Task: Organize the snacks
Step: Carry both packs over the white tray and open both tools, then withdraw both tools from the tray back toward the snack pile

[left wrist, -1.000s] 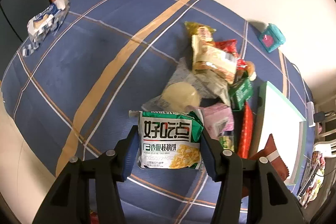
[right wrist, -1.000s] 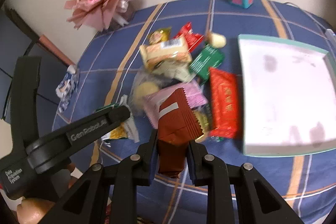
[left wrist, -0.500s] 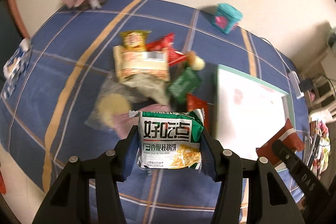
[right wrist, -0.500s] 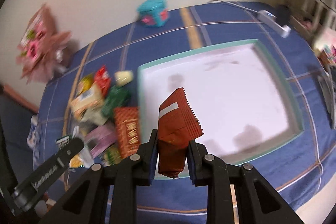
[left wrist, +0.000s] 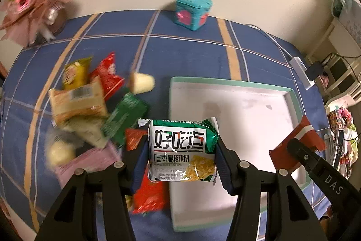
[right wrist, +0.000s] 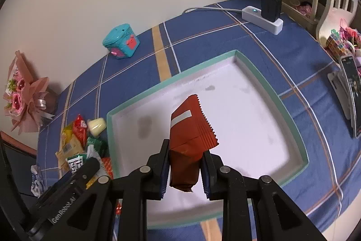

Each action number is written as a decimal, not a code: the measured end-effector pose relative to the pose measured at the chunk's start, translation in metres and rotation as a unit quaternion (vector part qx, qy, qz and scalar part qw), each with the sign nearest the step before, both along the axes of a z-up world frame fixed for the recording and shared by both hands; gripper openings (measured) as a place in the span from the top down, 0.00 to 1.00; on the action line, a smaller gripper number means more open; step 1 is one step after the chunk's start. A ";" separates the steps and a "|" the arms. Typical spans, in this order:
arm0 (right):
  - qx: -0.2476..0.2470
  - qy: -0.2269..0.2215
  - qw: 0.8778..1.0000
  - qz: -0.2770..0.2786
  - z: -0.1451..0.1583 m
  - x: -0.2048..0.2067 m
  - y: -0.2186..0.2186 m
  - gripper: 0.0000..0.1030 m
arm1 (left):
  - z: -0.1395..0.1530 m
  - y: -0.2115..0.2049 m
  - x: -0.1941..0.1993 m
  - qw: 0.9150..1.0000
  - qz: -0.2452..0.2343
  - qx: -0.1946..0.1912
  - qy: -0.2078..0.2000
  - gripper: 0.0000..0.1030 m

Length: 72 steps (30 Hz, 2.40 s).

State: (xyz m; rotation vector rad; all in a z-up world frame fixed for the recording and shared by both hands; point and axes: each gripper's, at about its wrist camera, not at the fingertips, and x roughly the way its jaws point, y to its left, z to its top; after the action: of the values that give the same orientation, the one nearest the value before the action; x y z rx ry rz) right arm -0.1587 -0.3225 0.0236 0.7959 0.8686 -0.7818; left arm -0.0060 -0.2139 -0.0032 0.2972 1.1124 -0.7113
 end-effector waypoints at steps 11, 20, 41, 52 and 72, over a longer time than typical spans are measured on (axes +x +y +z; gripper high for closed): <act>-0.006 0.022 1.000 -0.013 -0.022 0.011 -0.034 0.75 | -0.015 -0.043 0.005 1.000 -0.021 -0.003 -0.002 0.45; -0.010 0.031 0.999 -0.012 -0.025 0.013 -0.038 0.75 | -0.017 -0.050 0.007 1.000 -0.019 -0.003 0.004 0.43; -0.020 0.049 0.999 -0.001 -0.013 0.012 -0.030 0.29 | 0.003 -0.018 0.025 0.998 0.043 0.039 0.015 0.23; -0.045 0.066 0.996 0.028 0.001 0.018 -0.007 0.00 | 0.012 0.015 0.037 0.995 0.065 0.069 -0.033 0.14; -0.067 0.014 0.989 0.129 0.034 0.040 0.070 0.04 | 0.053 0.092 0.032 0.992 0.095 0.042 -0.074 0.14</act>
State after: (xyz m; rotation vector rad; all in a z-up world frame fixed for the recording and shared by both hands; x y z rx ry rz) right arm -0.1185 -0.2529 0.0580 0.5412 0.9124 -0.6155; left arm 0.0262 -0.1220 0.0494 0.3068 1.0164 -0.4669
